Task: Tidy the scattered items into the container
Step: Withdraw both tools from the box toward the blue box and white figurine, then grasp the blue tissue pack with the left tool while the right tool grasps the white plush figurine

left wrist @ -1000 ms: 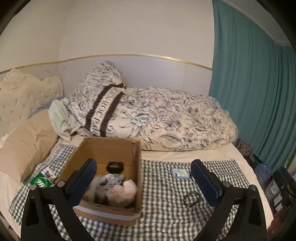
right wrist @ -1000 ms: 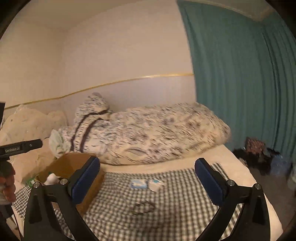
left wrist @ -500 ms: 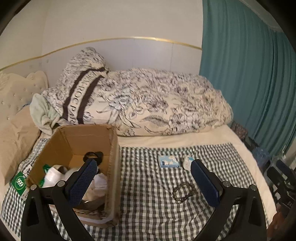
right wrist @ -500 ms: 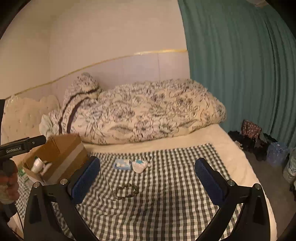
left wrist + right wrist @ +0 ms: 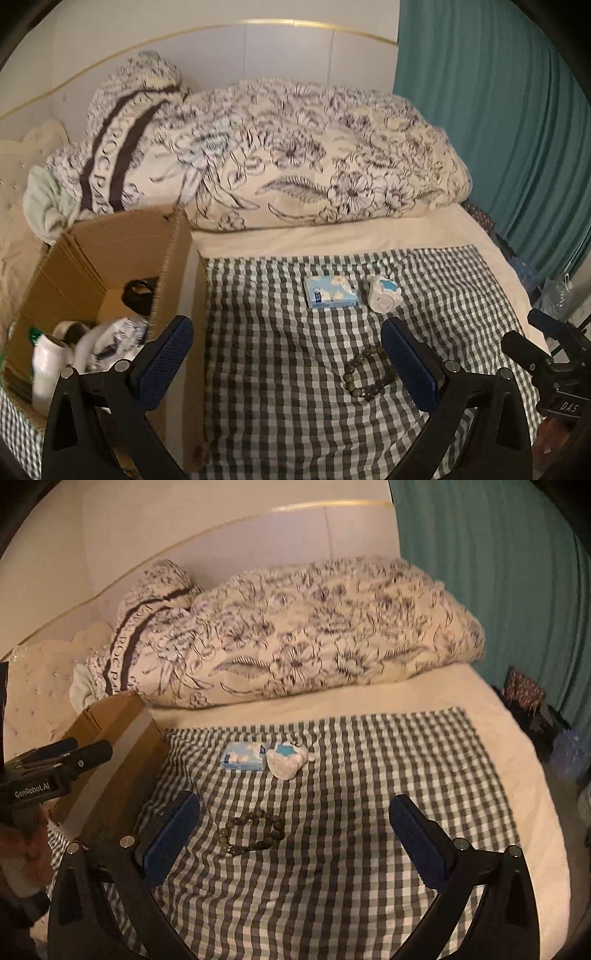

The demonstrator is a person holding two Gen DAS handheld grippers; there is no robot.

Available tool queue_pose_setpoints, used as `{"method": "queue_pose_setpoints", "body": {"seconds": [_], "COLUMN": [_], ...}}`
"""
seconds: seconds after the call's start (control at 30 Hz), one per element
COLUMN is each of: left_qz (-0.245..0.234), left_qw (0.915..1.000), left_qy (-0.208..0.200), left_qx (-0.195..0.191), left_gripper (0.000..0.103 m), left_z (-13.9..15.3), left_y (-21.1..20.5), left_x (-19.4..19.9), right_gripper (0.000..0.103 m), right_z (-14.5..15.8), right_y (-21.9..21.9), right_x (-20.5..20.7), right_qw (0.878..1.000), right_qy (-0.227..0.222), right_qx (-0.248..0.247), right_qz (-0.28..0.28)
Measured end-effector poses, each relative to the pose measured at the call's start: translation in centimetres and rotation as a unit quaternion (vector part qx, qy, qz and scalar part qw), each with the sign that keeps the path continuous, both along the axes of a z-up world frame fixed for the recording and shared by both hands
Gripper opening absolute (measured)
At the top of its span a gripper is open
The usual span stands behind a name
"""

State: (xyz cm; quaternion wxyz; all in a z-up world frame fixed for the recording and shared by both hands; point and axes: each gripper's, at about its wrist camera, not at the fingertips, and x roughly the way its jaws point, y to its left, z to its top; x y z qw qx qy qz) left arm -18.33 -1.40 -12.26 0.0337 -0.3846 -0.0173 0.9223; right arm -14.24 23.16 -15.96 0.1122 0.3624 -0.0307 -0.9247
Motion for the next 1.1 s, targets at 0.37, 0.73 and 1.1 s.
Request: {"method": "queue_pose_setpoints", "body": {"seconds": [0.37, 0.73, 1.1], "left_qz": [-0.046, -0.039, -0.034], "left_qw": [0.9937, 0.9935, 0.9908], "left_qy": [-0.088, -0.099, -0.125], "left_qx": [-0.052, -0.04, 0.04], "left_gripper": [0.103, 0.103, 0.103], "left_z": [-6.8, -11.8, -16.4], "left_y": [3.9, 5.7, 5.9], "left_x": [-6.3, -11.1, -15.4], "right_gripper": [0.103, 0.103, 0.078], "right_z": [-5.0, -8.9, -12.6], "right_y": [-2.9, -3.3, -2.3], "right_x": [-7.0, -12.9, -16.0], "right_qw": [0.995, 0.992, 0.987], "right_qy": [-0.078, -0.126, -0.152], "right_qx": [0.054, 0.022, -0.049], "right_qz": [0.024, 0.022, 0.01]}}
